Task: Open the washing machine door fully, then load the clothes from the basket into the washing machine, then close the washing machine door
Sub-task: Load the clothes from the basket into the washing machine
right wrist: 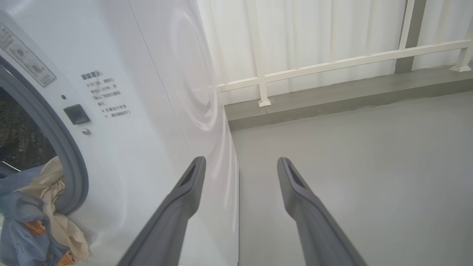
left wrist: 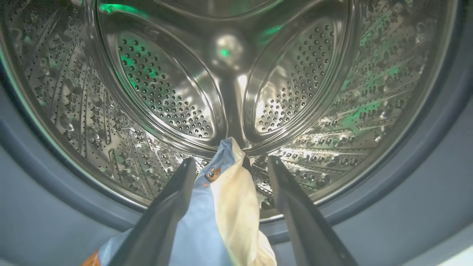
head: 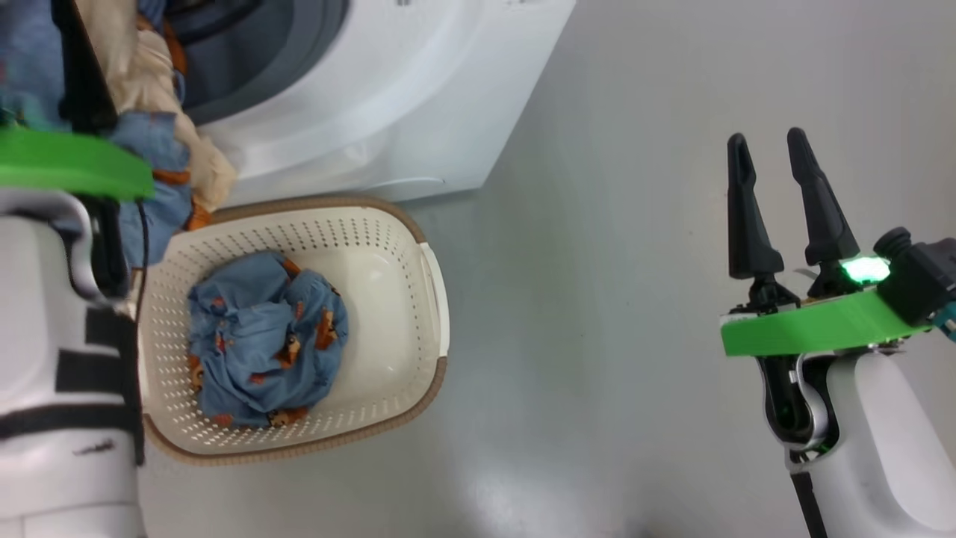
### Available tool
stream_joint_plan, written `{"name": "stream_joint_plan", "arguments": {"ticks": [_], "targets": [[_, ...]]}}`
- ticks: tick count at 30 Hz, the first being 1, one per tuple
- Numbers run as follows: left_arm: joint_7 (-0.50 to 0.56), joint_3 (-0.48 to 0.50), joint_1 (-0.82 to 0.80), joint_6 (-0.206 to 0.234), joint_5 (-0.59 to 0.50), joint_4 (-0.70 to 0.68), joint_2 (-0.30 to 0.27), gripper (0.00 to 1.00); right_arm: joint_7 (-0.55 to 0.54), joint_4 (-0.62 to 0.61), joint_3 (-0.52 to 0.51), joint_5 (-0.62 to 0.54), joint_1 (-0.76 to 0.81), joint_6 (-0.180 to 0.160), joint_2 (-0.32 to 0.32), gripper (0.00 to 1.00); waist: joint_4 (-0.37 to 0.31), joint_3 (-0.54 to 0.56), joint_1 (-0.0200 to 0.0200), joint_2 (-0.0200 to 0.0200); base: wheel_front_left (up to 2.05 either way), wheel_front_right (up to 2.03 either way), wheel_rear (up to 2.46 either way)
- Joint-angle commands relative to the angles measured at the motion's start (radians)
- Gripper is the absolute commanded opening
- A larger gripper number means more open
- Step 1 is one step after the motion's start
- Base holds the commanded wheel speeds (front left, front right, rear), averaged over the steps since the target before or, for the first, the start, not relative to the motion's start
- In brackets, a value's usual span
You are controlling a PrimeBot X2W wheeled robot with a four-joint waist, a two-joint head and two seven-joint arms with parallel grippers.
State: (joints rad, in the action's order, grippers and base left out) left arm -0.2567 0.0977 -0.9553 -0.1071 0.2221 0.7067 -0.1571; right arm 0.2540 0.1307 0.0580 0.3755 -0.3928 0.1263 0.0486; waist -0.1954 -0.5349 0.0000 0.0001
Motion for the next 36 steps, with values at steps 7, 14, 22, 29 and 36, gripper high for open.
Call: {"name": "stream_joint_plan", "arguments": {"ticks": [7,14,22,29,36], "targets": [[-0.005,0.030,0.143,-0.013,-0.062,-0.086,0.011,1.00,0.008,-0.008,0.016,-0.010,0.074,0.004,0.029,1.00,0.038,0.092,0.0000,-0.0001,0.00,0.00,0.00],[-0.005,0.037,0.310,-0.019,-0.090,-0.153,0.059,1.00,0.008,0.010,0.025,-0.009,0.126,0.004,0.057,1.00,0.062,0.192,0.0000,-0.0001,0.00,0.00,0.00],[-0.005,0.048,0.475,-0.022,-0.087,-0.214,0.086,1.00,0.008,0.025,0.023,-0.003,0.199,0.004,0.091,1.00,0.093,0.297,0.0000,-0.0001,0.00,0.00,0.00],[-0.005,0.055,0.602,-0.023,-0.085,-0.267,0.097,1.00,0.008,0.033,0.034,-0.001,0.264,0.004,0.120,1.00,0.119,0.377,0.0000,-0.0001,0.00,0.00,0.00],[-0.005,0.061,0.711,-0.023,-0.100,-0.335,0.101,1.00,0.008,0.031,0.023,0.003,0.314,0.004,0.139,1.00,0.142,0.420,0.0000,-0.0001,0.00,0.00,0.00]]}}
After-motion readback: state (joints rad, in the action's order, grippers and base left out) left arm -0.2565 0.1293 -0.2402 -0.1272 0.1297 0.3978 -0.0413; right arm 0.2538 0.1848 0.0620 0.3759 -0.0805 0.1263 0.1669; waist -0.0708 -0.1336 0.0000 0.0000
